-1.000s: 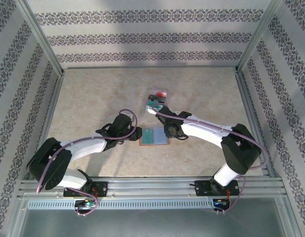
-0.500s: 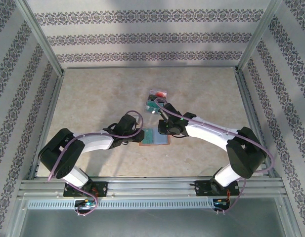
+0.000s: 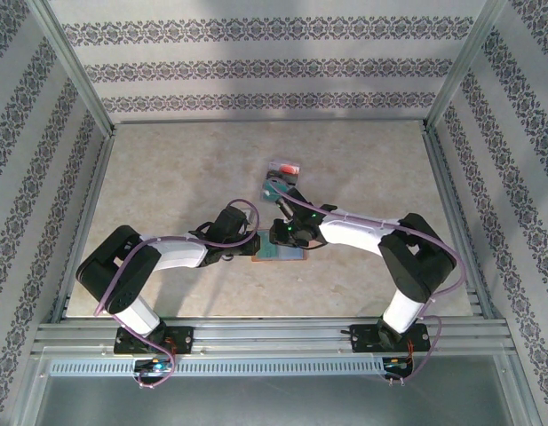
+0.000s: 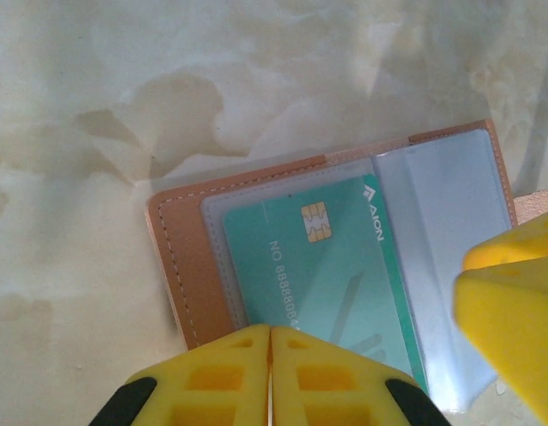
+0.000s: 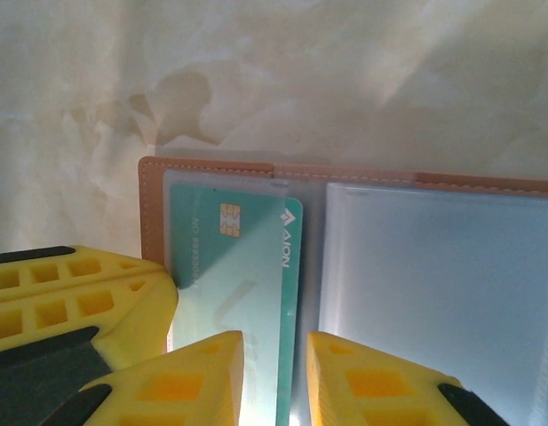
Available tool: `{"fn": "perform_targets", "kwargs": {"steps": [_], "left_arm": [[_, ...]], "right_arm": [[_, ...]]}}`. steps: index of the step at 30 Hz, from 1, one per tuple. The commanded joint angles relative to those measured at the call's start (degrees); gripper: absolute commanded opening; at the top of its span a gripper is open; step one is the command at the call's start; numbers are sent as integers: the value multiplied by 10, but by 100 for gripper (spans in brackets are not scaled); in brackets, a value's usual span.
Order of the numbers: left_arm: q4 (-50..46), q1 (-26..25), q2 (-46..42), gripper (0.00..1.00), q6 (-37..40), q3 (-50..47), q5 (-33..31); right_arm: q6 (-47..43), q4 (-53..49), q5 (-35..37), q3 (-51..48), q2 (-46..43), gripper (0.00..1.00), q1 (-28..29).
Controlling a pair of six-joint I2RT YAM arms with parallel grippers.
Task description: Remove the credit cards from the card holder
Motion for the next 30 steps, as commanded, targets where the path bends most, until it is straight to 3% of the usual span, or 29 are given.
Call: {"fn": "perform_targets", "kwargs": {"steps": [1, 30], "left_arm": [[5, 2, 7, 8, -7, -5, 8], [7, 4, 9, 4, -16, -12, 13]], "right_arm": [[15, 15, -15, 10, 14, 27, 6], [32, 46, -27, -17, 44, 30, 3]]}}
